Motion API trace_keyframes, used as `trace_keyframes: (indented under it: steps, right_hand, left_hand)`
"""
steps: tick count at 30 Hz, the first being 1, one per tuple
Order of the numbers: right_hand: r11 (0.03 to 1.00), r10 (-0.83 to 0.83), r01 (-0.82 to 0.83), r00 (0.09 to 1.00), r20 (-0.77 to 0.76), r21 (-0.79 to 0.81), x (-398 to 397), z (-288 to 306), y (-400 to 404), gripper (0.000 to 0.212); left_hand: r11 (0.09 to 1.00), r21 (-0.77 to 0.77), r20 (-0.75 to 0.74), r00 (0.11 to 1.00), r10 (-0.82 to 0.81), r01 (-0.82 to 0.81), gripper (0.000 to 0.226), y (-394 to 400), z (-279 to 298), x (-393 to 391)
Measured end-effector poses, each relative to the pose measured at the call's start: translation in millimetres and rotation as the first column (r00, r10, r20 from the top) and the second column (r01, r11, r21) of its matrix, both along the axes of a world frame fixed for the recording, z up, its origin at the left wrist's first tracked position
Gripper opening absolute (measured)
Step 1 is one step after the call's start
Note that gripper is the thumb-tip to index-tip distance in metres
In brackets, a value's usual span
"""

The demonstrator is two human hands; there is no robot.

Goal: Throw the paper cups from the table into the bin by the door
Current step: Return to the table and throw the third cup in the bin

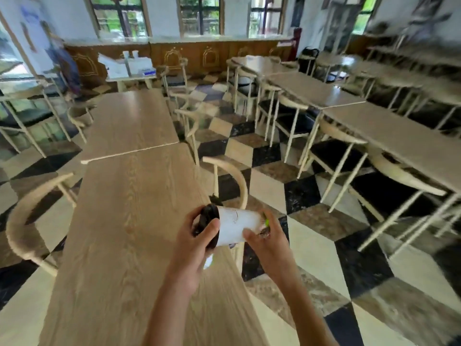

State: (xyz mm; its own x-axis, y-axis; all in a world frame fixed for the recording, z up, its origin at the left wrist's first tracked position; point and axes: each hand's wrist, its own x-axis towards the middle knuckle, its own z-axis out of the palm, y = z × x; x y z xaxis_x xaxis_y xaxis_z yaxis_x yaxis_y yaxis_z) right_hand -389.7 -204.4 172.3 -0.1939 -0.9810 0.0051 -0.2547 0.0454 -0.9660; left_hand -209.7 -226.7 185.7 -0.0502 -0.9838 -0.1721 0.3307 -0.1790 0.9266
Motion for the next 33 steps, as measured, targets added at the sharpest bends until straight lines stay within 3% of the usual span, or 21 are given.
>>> trace_keyframes:
  steps: [5, 10, 17, 20, 22, 29, 33]
  right_hand:
    - [0.980, -0.190, 0.185, 0.981, -0.051, -0.077, -130.8, 15.9, 93.8, 0.076]
    - [0.898, -0.430, 0.429, 0.903, 0.015, -0.102, -257.6, 24.8, 207.7, 0.085]
    - [0.647, -0.756, 0.754, 0.654, 0.040, -0.113, -387.5, 36.4, 362.1, 0.079]
    - [0.525, -0.846, 0.843, 0.532, 0.032, -0.119, -431.7, 32.4, 414.8, 0.078]
    - [0.444, -0.891, 0.890, 0.451, 0.048, -0.103, -457.0, 28.0, 445.7, 0.076]
    - [0.191, -0.982, 0.981, 0.191, 0.004, -0.046, -566.2, 12.7, 529.1, 0.077]
    - [0.065, -0.997, 0.997, 0.063, -0.035, -0.051, -630.9, 12.0, 560.2, 0.080]
  left_hand:
    - [0.969, -0.050, 0.053, 0.969, -0.240, 0.242, 0.058, 56.7, 20.8, -133.6]
    - [0.860, -0.090, 0.079, 0.864, -0.497, 0.503, 0.064, 126.9, 33.8, -279.9]
    - [0.617, -0.125, 0.140, 0.629, -0.765, 0.777, 0.050, 231.4, 44.5, -458.3]
    - [0.512, -0.102, 0.159, 0.522, -0.838, 0.853, 0.061, 268.9, 38.0, -524.4]
    - [0.430, -0.089, 0.181, 0.439, -0.880, 0.898, 0.069, 294.8, 33.5, -566.2]
    - [0.199, -0.107, 0.225, 0.219, -0.950, 0.974, 0.034, 370.4, 10.8, -720.1]
    - [0.090, -0.095, 0.216, 0.109, -0.970, 0.991, 0.034, 399.7, 11.1, -805.2]
